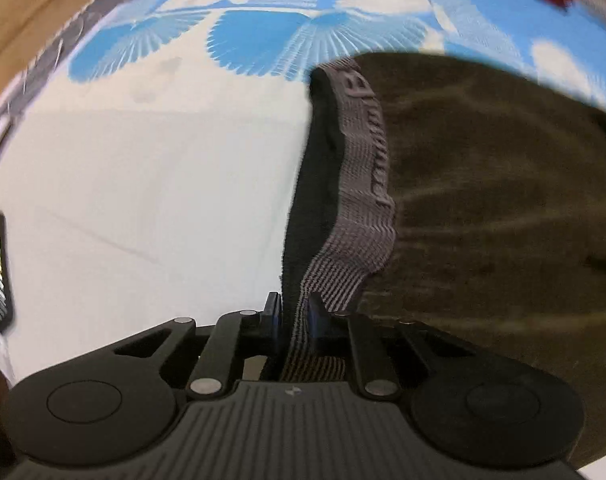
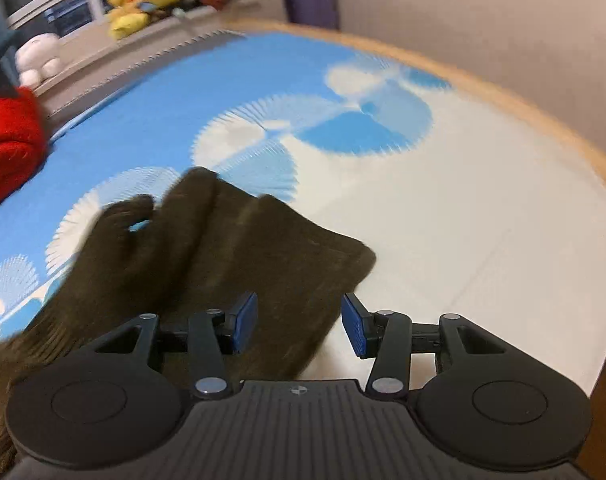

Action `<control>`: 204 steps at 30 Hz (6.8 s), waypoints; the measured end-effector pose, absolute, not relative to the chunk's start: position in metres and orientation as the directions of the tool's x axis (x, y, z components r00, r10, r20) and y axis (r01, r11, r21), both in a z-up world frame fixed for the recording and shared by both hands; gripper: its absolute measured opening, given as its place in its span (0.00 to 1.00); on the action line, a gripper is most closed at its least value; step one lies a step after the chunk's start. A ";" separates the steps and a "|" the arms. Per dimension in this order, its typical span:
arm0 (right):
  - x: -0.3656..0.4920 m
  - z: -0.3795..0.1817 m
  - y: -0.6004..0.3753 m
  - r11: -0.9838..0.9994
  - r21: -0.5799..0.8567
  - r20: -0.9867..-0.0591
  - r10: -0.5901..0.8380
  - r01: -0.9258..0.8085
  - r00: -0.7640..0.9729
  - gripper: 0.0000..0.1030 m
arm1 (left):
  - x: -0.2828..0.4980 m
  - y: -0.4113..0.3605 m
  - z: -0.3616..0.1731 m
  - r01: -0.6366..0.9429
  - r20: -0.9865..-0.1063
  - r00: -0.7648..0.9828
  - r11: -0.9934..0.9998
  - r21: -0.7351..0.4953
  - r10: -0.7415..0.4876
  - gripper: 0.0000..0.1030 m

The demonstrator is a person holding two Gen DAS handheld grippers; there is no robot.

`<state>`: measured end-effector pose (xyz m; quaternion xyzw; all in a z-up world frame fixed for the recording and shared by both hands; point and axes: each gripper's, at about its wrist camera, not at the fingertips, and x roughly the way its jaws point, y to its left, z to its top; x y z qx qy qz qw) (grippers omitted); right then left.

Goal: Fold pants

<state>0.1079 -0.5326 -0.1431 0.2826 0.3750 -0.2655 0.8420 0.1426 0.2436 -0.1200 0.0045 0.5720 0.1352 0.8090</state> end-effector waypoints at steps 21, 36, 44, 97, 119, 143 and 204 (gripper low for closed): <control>0.125 -0.246 -0.585 0.540 0.492 -0.771 -0.094 0.683 0.629 0.08 | 0.146 0.251 -0.130 -0.287 -0.946 0.280 0.954 0.083 0.166 0.33; -0.013 -0.208 -0.639 0.374 0.284 -0.898 -0.220 0.883 0.382 0.06 | 0.123 0.221 -0.105 -0.161 -0.927 0.343 0.981 0.103 0.154 0.01; -0.021 -0.225 -0.641 0.443 0.200 -0.953 -0.120 0.874 0.279 0.13 | 0.111 0.263 -0.093 -0.308 -0.918 0.349 0.948 0.077 0.188 0.01; 0.255 -0.241 -0.570 0.562 0.564 -0.715 -0.034 0.605 0.699 0.40 | 0.287 -0.164 -0.169 0.436 -0.902 0.399 0.899 0.030 -0.164 0.43; 0.230 -0.227 -0.645 0.236 0.507 -0.811 -0.197 0.829 0.551 0.42 | 0.297 -0.136 -0.126 0.675 -0.898 0.268 0.733 -0.084 -0.350 0.16; 0.174 -0.225 -0.661 0.139 0.317 -0.870 -0.351 0.938 0.346 0.04 | 0.262 -0.158 -0.142 0.769 -0.915 0.231 0.638 -0.037 -0.331 0.36; 0.073 -0.031 -0.462 0.885 0.352 -0.395 -0.155 0.305 0.906 0.50 | 0.146 0.213 -0.007 -0.136 -0.745 0.661 0.991 -0.011 0.083 0.42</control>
